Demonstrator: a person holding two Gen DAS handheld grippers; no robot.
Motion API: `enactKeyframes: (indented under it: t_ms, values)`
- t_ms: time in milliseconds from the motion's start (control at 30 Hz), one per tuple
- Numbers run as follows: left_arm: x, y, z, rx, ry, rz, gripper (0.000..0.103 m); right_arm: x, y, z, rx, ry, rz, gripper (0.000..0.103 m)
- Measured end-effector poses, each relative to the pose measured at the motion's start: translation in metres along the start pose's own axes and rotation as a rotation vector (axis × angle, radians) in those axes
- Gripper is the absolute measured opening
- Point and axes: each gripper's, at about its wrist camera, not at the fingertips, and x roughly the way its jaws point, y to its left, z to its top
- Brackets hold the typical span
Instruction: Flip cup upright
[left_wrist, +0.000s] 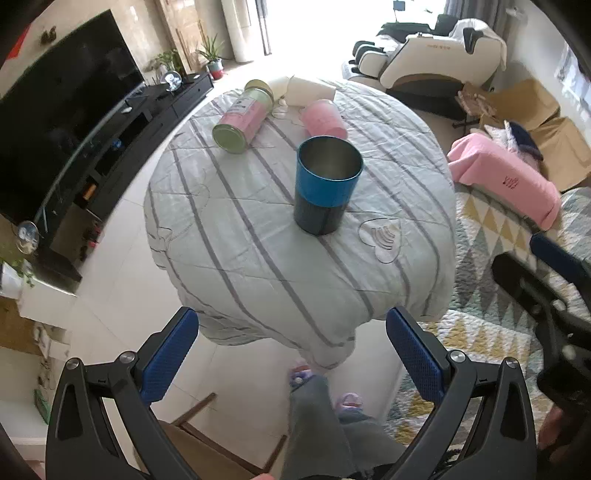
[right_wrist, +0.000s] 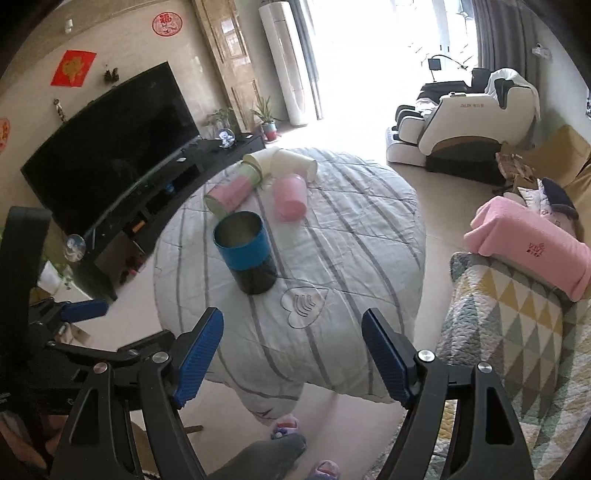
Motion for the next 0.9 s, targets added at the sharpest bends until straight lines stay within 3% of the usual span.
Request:
enactKeyframes:
  t_ms: [900]
  values:
    - [0.01, 0.003, 0.014, -0.012, 0.034, -0.008, 0.103, 0.005, -0.002, 0.002, 0.001, 0.025, -0.006, 0.079]
